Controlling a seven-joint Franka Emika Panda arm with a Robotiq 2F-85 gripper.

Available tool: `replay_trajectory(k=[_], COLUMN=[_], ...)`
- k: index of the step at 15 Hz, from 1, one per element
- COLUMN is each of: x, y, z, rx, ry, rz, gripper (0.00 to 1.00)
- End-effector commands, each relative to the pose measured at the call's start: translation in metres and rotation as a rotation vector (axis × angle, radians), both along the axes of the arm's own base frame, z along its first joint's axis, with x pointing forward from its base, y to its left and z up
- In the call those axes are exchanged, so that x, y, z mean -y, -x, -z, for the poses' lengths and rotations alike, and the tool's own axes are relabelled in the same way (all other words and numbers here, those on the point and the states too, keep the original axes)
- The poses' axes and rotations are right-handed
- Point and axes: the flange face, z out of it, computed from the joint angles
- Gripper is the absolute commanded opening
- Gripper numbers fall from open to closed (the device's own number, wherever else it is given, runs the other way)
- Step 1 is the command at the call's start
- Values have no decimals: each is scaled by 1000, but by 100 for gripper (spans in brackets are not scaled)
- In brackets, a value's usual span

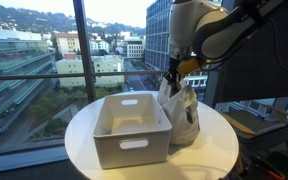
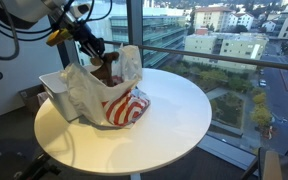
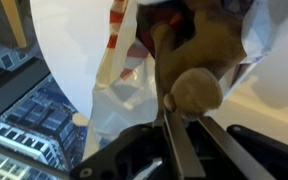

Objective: Remove the objects inside the bag

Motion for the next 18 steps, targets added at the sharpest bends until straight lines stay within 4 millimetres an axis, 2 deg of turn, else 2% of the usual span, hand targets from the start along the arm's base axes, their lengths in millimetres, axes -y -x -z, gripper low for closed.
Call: replay_trajectory(k=[1,4,6,8,9,10,11,12,13,14,16,18], x=[-28,-63,-95,-125,-137,-144,-146,-147,-146,-146,-145,-136], y=[19,38,57,71,73,75,73,73,71,68,59,46], z=[-49,-78,-90,-84,-70,-62,-40,-27,-13,-4,2,-8], rx=[167,297,367,391,375,372,341,324,305,297,297,317], ry=[86,121,110,73,58,55,66,76,91,99,104,90], rz=[-70,-166,-252,-337,-366,-385,-397,-409,-420,-430,-443,-417], gripper=[8,8,8,8,8,8,8,10,38,39,53,67])
